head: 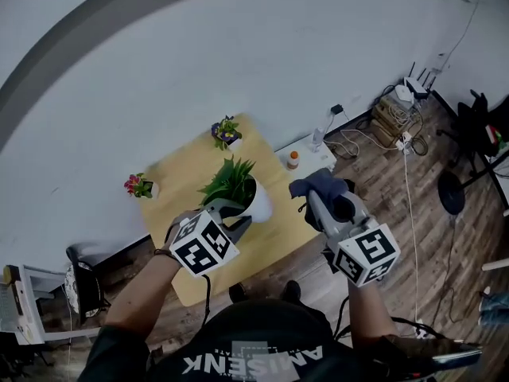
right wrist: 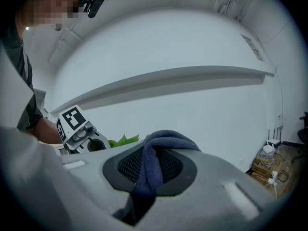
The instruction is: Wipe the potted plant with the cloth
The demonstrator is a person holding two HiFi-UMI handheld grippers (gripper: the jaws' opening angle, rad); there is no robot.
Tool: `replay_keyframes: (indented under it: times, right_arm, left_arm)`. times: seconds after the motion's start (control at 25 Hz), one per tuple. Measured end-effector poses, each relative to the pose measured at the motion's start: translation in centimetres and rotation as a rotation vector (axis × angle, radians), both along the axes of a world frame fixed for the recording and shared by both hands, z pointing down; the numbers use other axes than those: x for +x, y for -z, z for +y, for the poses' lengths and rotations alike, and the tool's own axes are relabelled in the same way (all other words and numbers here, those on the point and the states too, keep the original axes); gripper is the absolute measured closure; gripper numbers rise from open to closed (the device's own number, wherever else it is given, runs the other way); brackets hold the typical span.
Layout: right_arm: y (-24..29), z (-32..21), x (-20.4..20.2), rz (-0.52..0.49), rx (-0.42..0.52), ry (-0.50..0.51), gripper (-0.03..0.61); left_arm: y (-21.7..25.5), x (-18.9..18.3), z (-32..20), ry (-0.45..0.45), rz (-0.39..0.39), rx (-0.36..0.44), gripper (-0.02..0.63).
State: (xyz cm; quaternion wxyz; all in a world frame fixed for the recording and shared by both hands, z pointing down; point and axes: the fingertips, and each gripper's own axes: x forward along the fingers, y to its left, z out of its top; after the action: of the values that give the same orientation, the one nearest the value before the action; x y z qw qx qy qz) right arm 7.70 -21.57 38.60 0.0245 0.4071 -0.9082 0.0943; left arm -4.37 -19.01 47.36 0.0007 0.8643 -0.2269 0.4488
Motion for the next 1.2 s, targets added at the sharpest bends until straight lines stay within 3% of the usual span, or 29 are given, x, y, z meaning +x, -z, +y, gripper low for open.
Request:
replay_keyframes:
  times: [0.12, 0.36, 0.6, 0.72, 1.2]
  right_arm:
    - [1.7, 0.1, -1.3, -0.025, 0.025, 0.032, 0.533]
    - [4.9, 2.1, -5.6, -0.046, 0.086, 0.167, 0.532]
    - [5.6, 3.8, -9.7, -0.048, 0.099, 0.261, 0.533]
    - [5.5, 4.4, -11.2, -0.046, 0.102, 0.292, 0.534]
    - [2.9, 4.6, -10.6, -0.057, 0.036, 0.276, 0.533]
  left_arm:
    - [2.6, 0.4, 1.0, -0.014, 0.039, -0.007, 0.568]
    - [5.0, 0.4, 1.1, 0.008, 0.043, 0.013, 0.569]
    - [6.4, -0.1, 0.5, 0.022, 0.039, 0.025, 0.569]
    - [7.3, -0.3, 0.3, 0.021, 0.073, 0.036, 0.571]
    - [9.9, -0.8, 1.3, 0.050, 0.193, 0.004, 0.575]
